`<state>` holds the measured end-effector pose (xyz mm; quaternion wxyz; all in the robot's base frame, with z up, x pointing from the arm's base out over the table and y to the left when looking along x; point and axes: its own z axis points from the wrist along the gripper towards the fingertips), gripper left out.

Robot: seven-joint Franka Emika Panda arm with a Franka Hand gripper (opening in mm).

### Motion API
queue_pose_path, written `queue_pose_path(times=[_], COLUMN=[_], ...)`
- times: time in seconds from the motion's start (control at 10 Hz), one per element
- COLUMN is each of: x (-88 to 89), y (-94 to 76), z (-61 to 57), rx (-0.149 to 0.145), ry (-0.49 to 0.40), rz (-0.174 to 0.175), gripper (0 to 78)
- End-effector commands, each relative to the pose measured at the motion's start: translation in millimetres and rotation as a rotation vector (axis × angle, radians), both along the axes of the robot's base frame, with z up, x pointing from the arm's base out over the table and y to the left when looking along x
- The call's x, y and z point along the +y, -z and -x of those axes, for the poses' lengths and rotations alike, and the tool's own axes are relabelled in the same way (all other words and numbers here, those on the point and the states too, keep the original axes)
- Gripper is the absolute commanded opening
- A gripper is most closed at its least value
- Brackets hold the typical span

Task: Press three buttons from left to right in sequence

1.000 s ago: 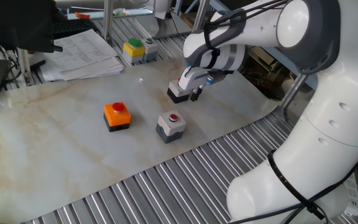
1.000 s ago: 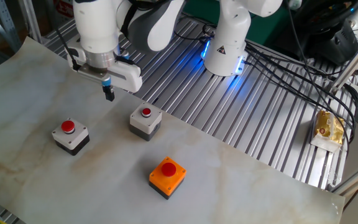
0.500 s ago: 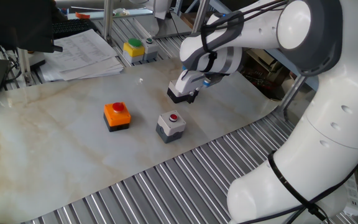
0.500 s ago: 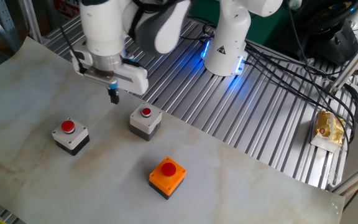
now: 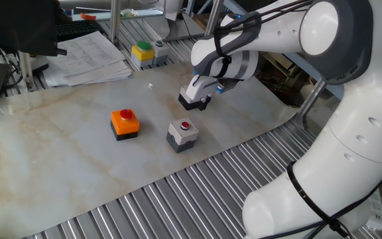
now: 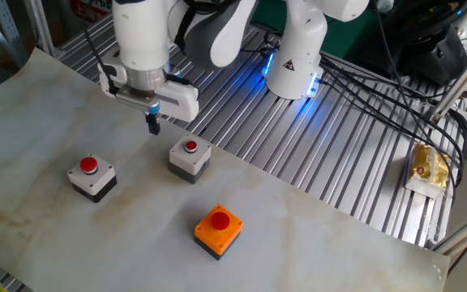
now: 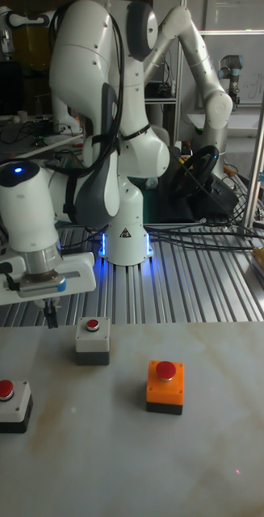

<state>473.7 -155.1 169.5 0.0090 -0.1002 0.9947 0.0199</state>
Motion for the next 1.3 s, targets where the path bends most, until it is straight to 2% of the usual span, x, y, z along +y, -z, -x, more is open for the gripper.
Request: queue_pose_path(times=[0.1,0.3,0.8,1.3], x=[6.3,11.7,27.6,29.7], y=[-1.2,-3.8,-5.6,-4.7], z=[5.4,13.1,21.8,23.9], rx=[-0.003,-0.001,-0.001,-0.009], ry=[0.015,0.03,0.052,0.072], rz=[-0.001,0.0,0.01,0.013], gripper=[0.0,0.0,0.0,0.0])
